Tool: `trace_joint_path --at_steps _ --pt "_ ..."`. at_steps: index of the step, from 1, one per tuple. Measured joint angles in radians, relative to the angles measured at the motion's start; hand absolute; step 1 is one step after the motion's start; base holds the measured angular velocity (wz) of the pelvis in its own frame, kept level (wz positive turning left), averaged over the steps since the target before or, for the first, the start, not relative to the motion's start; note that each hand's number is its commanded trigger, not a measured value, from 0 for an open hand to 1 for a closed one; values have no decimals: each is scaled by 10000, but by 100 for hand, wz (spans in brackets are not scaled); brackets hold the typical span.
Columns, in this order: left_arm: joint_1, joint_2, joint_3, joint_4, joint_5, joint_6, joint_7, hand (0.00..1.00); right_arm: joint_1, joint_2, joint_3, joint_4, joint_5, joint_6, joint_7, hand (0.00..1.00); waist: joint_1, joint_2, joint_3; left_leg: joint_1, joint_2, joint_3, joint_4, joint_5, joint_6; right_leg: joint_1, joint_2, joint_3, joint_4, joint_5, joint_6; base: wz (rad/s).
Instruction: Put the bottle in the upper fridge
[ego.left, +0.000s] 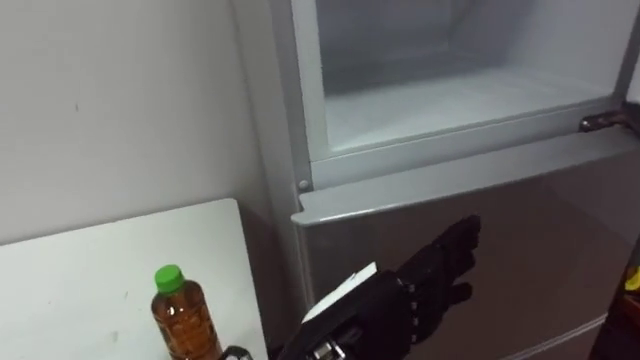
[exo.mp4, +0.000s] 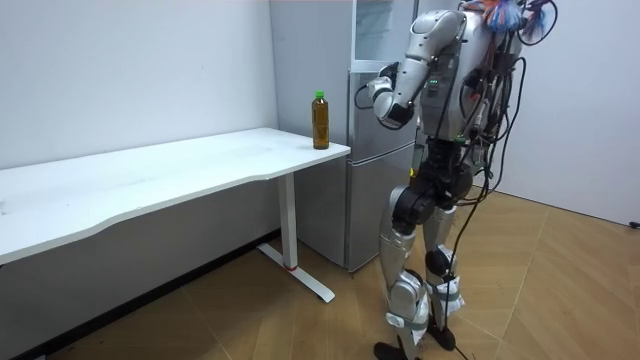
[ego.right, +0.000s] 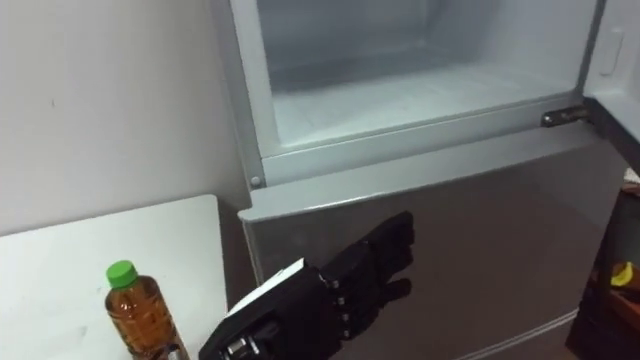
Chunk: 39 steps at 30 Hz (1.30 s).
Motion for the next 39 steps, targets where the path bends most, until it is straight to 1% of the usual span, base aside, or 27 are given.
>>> trace_joint_path --at_steps 4,7,10,12,13,15,16,18,19,21,23,24,27,28,29,30,31,32,33,34,35,36,38,39 --pt "98 4 390 -43 6 -81 -84 0 22 -2 -4 -8 -202 -40 -2 0 179 -9 3 -30 -23 -126 98 4 8 76 -56 -121 17 -22 12 11" --pt "457 1 414 -42 112 -243 -135 0 96 5 -1 -115 -259 -118 -25 0 211 -45 13 -24 -53 -218 143 6 12 170 -66 -262 12 -53 30 13" --pt "1071 40 409 -19 221 -261 -155 0 106 22 21 -271 -559 -147 -159 0 232 -93 21 -29 -73 -295 143 12 21 187 -86 -351 31 -77 32 8" --pt "1853 56 474 6 856 -345 -155 0 146 19 3 -495 -983 -166 -236 0 261 -130 25 -20 -73 -296 141 12 21 195 -77 -340 26 -81 31 0" --pt "2013 54 481 43 1028 -346 -151 0 145 18 -1 -522 -1051 -189 -235 0 268 -136 27 -21 -73 -299 141 12 21 196 -76 -340 25 -81 31 0" --pt "2429 67 525 419 1463 -356 -168 0 157 20 -22 -524 -1420 -345 -248 0 423 -152 36 -19 -80 -362 145 12 21 211 -81 -348 26 -81 31 0" --pt "2517 69 548 543 1547 -377 -173 0 163 23 -19 -524 -1457 -359 -258 0 457 -157 38 -19 -83 -378 149 12 22 220 -79 -353 26 -81 31 6" --pt "2877 90 604 1211 1789 -564 -155 0 162 30 -15 -525 -1606 -434 -365 0 542 -164 41 -28 -102 -452 149 12 22 225 -78 -363 44 -96 41 8" --pt "2988 99 603 1373 1844 -572 -150 0 163 30 -16 -525 -1606 -454 -390 0 562 -165 41 -21 -103 -453 149 13 22 228 -78 -359 46 -99 43 3" --pt "3430 139 597 1732 2079 -573 -159 0 232 29 -15 -576 -1601 -500 -448 0 667 -195 48 -22 -101 -456 149 13 22 231 -79 -363 39 -103 42 0" --pt "3658 147 599 1849 2302 -637 -154 0 334 34 -16 -593 -1605 -582 -465 0 741 -230 48 -22 -104 -463 148 13 22 237 -81 -362 38 -107 46 0" --pt "3678 148 604 2069 2416 -761 -151 0 360 60 -16 -592 -1617 -591 -473 0 784 -270 48 -12 -104 -464 148 13 22 258 -82 -376 38 -111 49 3" --pt "3692 186 682 2532 2746 -970 -74 0 370 182 -9 -628 -1729 -757 -453 0 810 -401 21 -6 -99 -461 150 12 22 285 -95 -395 36 -127 40 2" --pt "3713 193 681 2640 2753 -1042 -19 0 388 183 -7 -670 -1732 -763 -443 0 829 -413 17 2 -99 -460 150 12 22 296 -95 -392 34 -129 42 0" --pt "3775 185 678 2863 2767 -1171 92 0 449 175 -9 -778 -1732 -779 -447 0 835 -424 10 16 -103 -457 150 12 21 317 -92 -394 27 -131 45 0" --pt "3786 176 680 3295 2771 -1391 218 0 500 174 -7 -847 -1728 -788 -452 0 883 -429 11 26 -107 -451 149 12 21 320 -92 -395 36 -131 45 0" --pt "3795 170 681 3539 2778 -1482 267 0 557 177 -8 -920 -1730 -790 -451 0 925 -437 11 36 -107 -446 146 12 21 314 -86 -382 42 -132 44 0" --pt "3820 163 697 4084 2979 -1650 370 0 621 193 -11 -1002 -1765 -796 -449 0 996 -441 10 32 -104 -455 148 12 21 308 -75 -379 42 -136 39 0" --pt "3853 133 794 4646 3228 -1680 494 0 654 198 -22 -1064 -1932 -796 -449 0 1043 -451 8 14 -103 -448 150 12 21 295 -74 -388 45 -144 40 0" --pt "3886 137 837 4935 3368 -1726 544 0 679 196 -27 -1141 -2040 -796 -452 0 1050 -456 11 11 -103 -449 150 12 21 294 -76 -395 47 -150 38 4" --pt "3922 149 944 5534 3578 -1753 683 0 724 192 -21 -1298 -2196 -812 -454 0 1073 -467 5 7 -105 -457 150 11 20 291 -76 -397 57 -170 40 4" --pt "3931 140 1051 6115 3861 -1777 850 0 730 224 -23 -1328 -2328 -897 -460 0 1088 -490 -1 7 -109 -472 148 11 19 304 -80 -462 46 -180 40 6" --pt "4013 63 1281 6797 4162 -1854 1168 0 766 268 -25 -1328 -2480 -1053 -470 0 1082 -521 -2 6 -121 -516 141 10 18 339 -97 -563 31 -188 42 9" --pt "4064 43 1404 7208 4309 -2030 1402 0 798 261 -30 -1332 -2483 -1105 -474 0 1122 -519 -1 10 -126 -519 133 10 18 341 -101 -566 31 -191 43 4"
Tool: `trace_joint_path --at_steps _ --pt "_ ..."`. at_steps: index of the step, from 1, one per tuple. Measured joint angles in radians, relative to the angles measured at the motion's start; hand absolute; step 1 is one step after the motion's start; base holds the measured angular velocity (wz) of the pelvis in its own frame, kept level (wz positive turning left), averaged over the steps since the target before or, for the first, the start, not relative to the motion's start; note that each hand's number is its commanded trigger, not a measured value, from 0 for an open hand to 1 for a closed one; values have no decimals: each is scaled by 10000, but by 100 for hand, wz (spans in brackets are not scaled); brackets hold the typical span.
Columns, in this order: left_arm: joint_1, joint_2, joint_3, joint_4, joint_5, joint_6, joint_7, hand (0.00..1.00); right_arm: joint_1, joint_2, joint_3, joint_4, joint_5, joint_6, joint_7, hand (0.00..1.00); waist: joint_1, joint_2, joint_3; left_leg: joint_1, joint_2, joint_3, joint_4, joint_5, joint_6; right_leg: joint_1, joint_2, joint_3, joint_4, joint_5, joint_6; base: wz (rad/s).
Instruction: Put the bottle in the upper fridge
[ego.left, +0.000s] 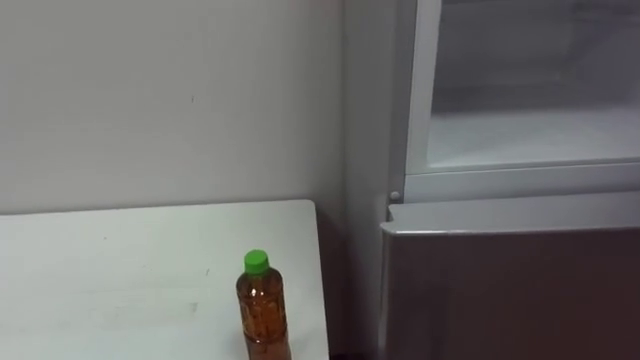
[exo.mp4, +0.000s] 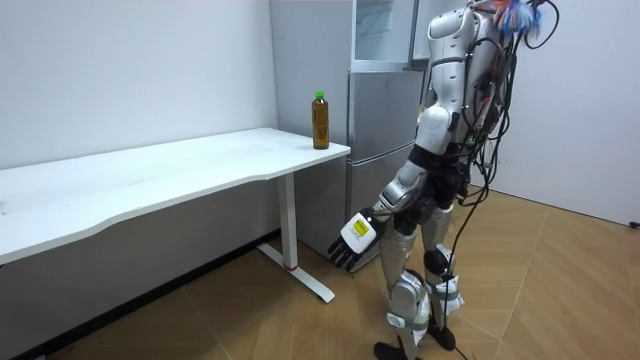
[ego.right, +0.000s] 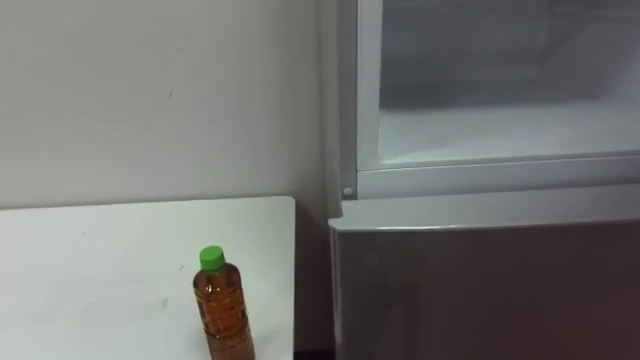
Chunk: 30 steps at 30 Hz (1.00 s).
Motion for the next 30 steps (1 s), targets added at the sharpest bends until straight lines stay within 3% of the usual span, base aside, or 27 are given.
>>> trace_joint_path --at_steps 4,9,13,14,15,17,23,28,30 --pt "-39 -26 -16 3 549 6 332 0 -95 19 44 -1112 -199 56 29 0 -10 -26 11 -39 -7 -2 0 2 3 -48 -15 -24 25 -2 2 0" --pt "-134 10 -28 0 1713 151 733 0 5 52 344 -4297 239 79 63 0 -2 -168 73 -156 -12 -37 29 1 2 -59 -3 -34 -16 -1 9 2" --pt "-277 47 -49 1 2048 342 732 0 42 54 575 -5654 745 35 260 0 21 -212 69 -210 -37 -167 60 1 2 -56 -8 -139 -20 10 23 10" --pt "-278 48 -49 7 2254 421 733 0 54 43 576 -6165 737 114 362 0 48 -199 56 -200 -42 -166 53 1 2 -58 -15 -140 -13 9 24 0" --pt "-279 63 -44 56 2443 454 743 0 92 -7 581 -6540 649 339 369 0 90 -230 99 -193 -44 -162 53 1 3 -57 -17 -143 -8 9 24 0" --pt "-303 95 -45 84 2662 574 762 0 227 -66 571 -6828 612 404 371 0 137 -228 132 -214 -43 -146 54 1 3 -94 -21 -134 2 9 24 -5" --pt "-265 123 -318 107 2937 1213 762 0 235 -119 562 -7540 546 1087 393 0 239 -245 124 -219 -35 -67 30 -1 6 -151 -18 -38 31 11 26 -5" --pt "-195 129 -320 94 3194 1313 763 0 235 -240 624 -8331 230 1630 348 0 474 -248 122 -388 32 24 97 0 6 -300 18 108 155 51 -3 -7" --pt "-244 134 -340 99 3337 1329 763 0 234 -487 737 -8596 222 1661 322 0 539 -259 122 -417 28 24 106 6 12 -355 7 123 204 52 -4 0"
